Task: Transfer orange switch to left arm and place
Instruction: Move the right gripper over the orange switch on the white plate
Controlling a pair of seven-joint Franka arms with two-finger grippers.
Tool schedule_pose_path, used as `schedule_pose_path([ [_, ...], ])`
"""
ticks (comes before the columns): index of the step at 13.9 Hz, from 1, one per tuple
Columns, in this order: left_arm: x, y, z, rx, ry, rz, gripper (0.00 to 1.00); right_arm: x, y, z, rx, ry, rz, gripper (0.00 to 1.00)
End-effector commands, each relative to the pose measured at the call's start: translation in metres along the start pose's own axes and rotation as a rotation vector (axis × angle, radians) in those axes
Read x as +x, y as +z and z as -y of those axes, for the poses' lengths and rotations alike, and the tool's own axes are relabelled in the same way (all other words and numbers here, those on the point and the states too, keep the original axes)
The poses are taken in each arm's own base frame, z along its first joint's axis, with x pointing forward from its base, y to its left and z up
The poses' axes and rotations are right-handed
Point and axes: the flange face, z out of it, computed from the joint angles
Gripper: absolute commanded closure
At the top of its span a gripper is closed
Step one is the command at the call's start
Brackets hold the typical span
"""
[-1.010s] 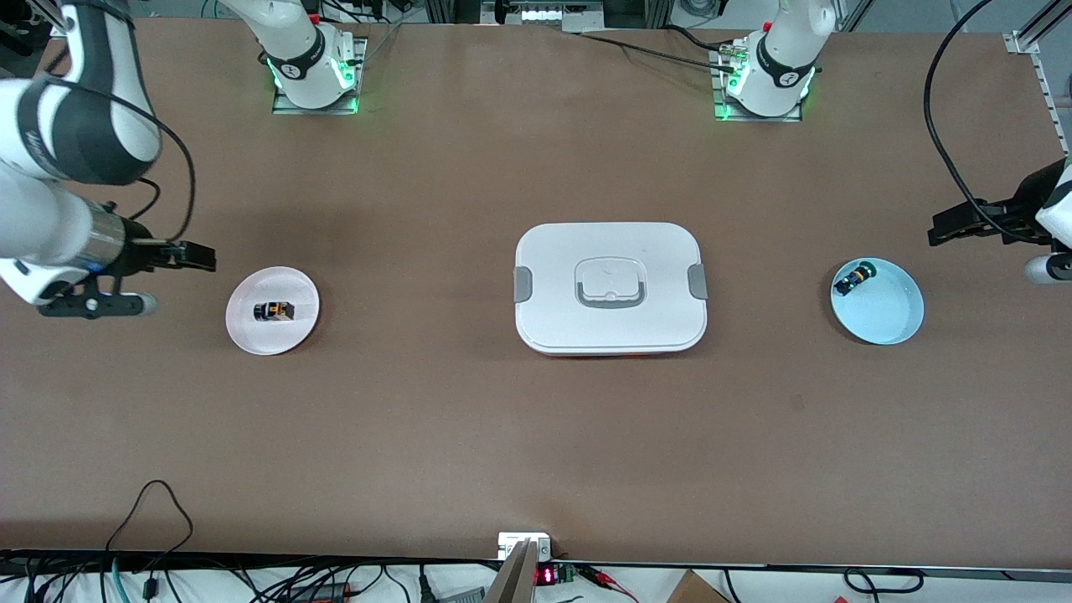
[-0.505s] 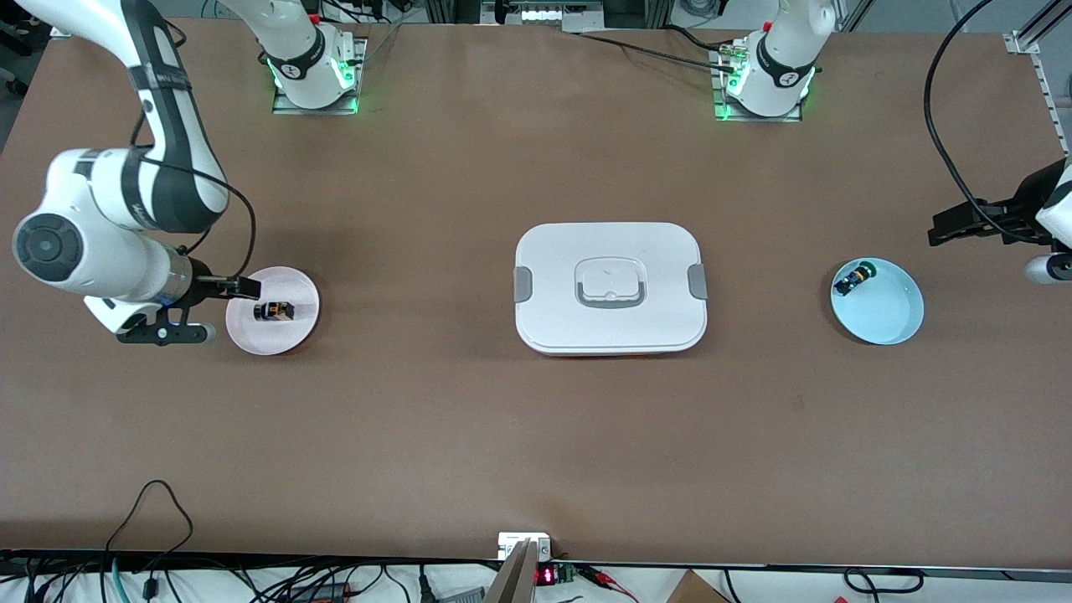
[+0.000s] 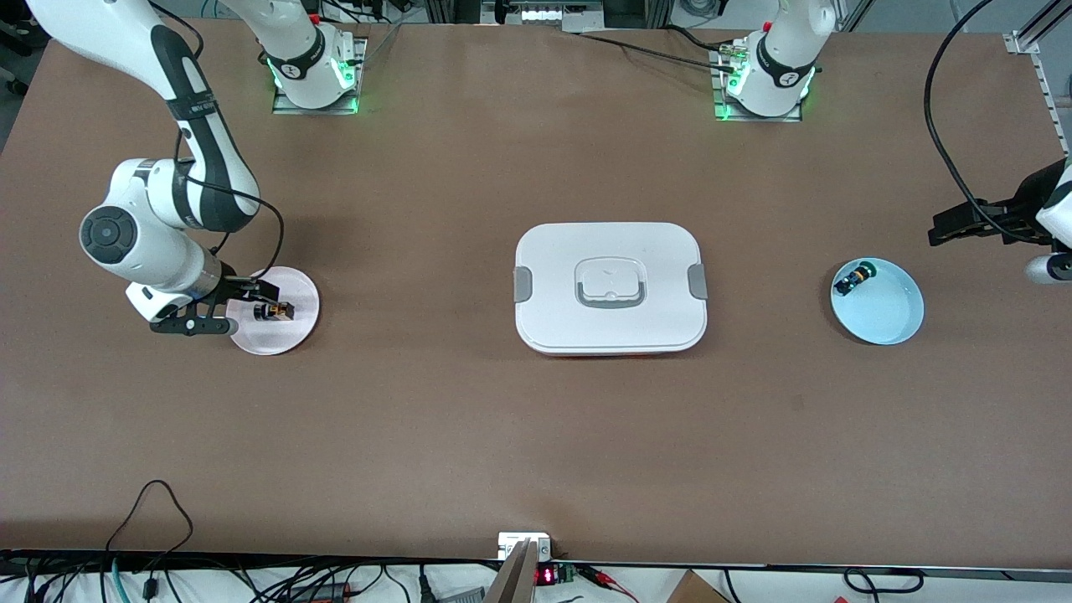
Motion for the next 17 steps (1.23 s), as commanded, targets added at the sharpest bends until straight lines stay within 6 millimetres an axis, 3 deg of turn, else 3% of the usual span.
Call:
schedule_pose_path([
  [1,-0.001,-0.001,0.001,-0.013,0.005,-0.007,0.00,0.003,0.013,0.005,0.003,-0.004,-0.034,0.00],
  [11,-0.002,-0.001,0.001,-0.013,0.003,-0.005,0.00,0.006,0.035,0.009,0.004,-0.012,-0.048,0.00],
  [17,-0.002,-0.001,0.001,-0.013,0.003,-0.005,0.00,-0.006,0.054,0.018,0.007,-0.055,-0.048,0.00],
])
